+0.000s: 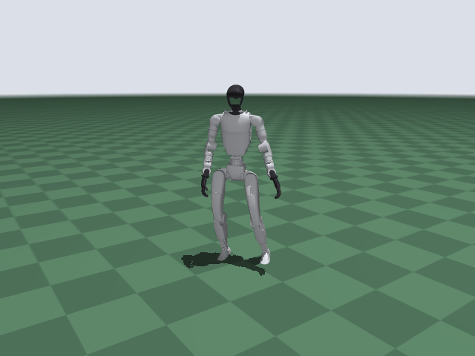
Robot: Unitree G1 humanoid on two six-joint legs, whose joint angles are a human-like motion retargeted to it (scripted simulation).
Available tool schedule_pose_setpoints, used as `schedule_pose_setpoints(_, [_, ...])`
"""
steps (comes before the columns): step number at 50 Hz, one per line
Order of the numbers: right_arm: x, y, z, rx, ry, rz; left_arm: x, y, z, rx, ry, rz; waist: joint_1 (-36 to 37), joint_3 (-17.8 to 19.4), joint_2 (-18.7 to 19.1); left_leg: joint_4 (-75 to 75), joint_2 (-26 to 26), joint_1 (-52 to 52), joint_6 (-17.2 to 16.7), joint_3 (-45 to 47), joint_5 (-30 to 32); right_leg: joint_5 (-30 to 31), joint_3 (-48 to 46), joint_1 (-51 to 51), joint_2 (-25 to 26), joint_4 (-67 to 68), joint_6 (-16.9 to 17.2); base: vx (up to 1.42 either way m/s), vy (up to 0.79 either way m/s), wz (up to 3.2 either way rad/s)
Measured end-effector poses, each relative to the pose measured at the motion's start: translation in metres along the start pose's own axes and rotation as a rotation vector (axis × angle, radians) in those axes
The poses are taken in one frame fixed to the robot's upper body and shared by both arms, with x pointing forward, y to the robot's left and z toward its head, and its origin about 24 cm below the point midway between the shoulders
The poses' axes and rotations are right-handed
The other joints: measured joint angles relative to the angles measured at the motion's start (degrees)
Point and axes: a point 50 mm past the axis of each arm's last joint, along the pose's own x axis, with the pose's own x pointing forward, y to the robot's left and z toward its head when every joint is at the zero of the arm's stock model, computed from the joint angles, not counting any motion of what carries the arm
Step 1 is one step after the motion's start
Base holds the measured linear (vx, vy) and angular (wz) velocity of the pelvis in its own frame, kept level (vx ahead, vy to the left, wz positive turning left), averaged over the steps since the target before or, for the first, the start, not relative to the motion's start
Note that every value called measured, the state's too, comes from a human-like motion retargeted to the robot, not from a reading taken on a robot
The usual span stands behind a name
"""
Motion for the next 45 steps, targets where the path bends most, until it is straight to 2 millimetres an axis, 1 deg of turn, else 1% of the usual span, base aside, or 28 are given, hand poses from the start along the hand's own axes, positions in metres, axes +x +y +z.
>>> schedule_pose_setpoints(15, [-0.003,0.009,-0.010,-0.091,0.017,0.045,0.000,0.002,-0.006,0.196,0.020,-0.028,0.8,-0.2,1.4,1.3,0.7,1.2,-0.1,-1.2,-0.4,-0.9,-1.0,3.4,0.9,-2.0,-0.6,0.00,0.00,0.00])
schedule_pose_setpoints(23, [-0.004,0.018,-0.011,-0.129,0.011,0.088,0.000,0.009,-0.010,0.259,0.034,-0.026,1.3,0.4,2.7,4.7,2.1,0.6,-0.6,-2.7,-0.6,-1.1,-1.3,5.7,2.9,-4.1,-1.2,0.04,-0.07,0.01])
schedule_pose_setpoints(28, [-0.004,0.016,-0.010,-0.157,0.009,0.098,-0.001,0.011,-0.014,0.276,0.042,-0.030,1.8,1.2,3.9,10.2,3.7,-1.0,-0.8,-3.4,-0.7,-1.1,-1.2,7.3,4.8,-5.6,-1.9,0.05,-0.09,-0.03])
schedule_pose_setpoints(35, [-0.002,0.005,-0.008,-0.197,0.014,0.086,-0.003,0.003,-0.022,0.287,0.051,-0.069,2.5,2.8,5.4,22.4,6.1,-5.3,0.7,-3.1,-0.6,-0.9,-0.6,9.5,7.2,-7.3,-3.1,0.05,-0.09,-0.04])
schedule_pose_setpoints(39, [-0.002,0.004,-0.008,-0.208,0.015,0.090,-0.004,-0.002,-0.026,0.305,0.056,-0.099,2.9,3.6,5.8,29.5,6.5,-8.1,4.0,-2.8,-5.0,-0.9,-0.1,10.5,7.6,-8.0,-3.5,0.05,-0.08,-0.03])
schedule_pose_setpoints(45, [-0.002,0.005,-0.007,-0.218,0.013,0.101,-0.006,-0.008,-0.029,0.356,0.059,-0.141,3.5,4.5,6.0,36.4,5.1,-12.8,6.2,-2.1,-6.3,-0.9,0.6,11.7,7.4,-8.7,-3.6,0.05,-0.07,-0.01])
